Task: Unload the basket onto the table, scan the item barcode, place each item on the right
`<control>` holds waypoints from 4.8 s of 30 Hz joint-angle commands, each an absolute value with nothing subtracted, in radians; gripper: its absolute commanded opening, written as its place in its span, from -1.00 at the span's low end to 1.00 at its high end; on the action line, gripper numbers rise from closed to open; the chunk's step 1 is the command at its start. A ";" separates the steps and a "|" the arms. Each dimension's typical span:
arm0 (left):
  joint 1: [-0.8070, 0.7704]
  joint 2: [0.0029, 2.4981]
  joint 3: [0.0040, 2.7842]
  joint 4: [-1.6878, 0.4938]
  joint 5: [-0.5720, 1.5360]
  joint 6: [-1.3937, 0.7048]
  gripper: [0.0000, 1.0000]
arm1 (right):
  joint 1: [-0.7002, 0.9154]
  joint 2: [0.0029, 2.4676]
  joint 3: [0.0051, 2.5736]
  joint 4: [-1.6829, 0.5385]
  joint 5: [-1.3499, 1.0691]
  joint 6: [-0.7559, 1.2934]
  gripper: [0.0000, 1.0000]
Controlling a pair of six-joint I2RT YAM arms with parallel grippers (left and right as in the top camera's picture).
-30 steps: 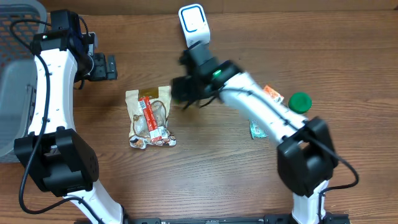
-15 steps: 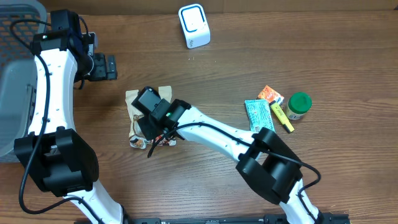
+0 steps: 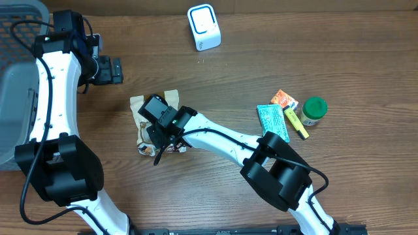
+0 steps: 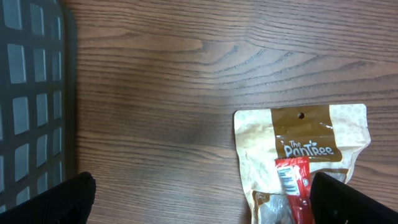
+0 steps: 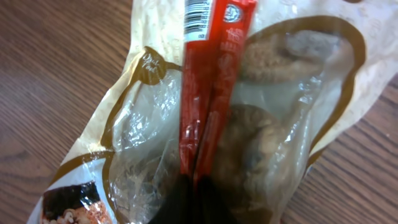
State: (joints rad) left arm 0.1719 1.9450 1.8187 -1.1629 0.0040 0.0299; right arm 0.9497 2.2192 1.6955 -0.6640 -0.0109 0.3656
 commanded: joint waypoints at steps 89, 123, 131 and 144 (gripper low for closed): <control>0.170 1.936 1.830 -1.163 0.009 0.046 0.99 | 0.633 2.108 1.440 -0.856 -0.098 0.416 -0.93; 0.170 1.936 1.830 -1.163 0.009 0.046 0.99 | 0.547 2.107 1.604 -0.983 -0.085 0.387 -0.93; 0.170 1.936 1.830 -1.163 0.009 0.046 0.99 | 0.556 2.107 1.604 -0.986 -0.085 0.331 -0.93; 0.170 1.936 1.830 -1.163 0.009 0.046 0.99 | 0.624 2.098 1.640 -0.974 -0.562 0.025 -0.93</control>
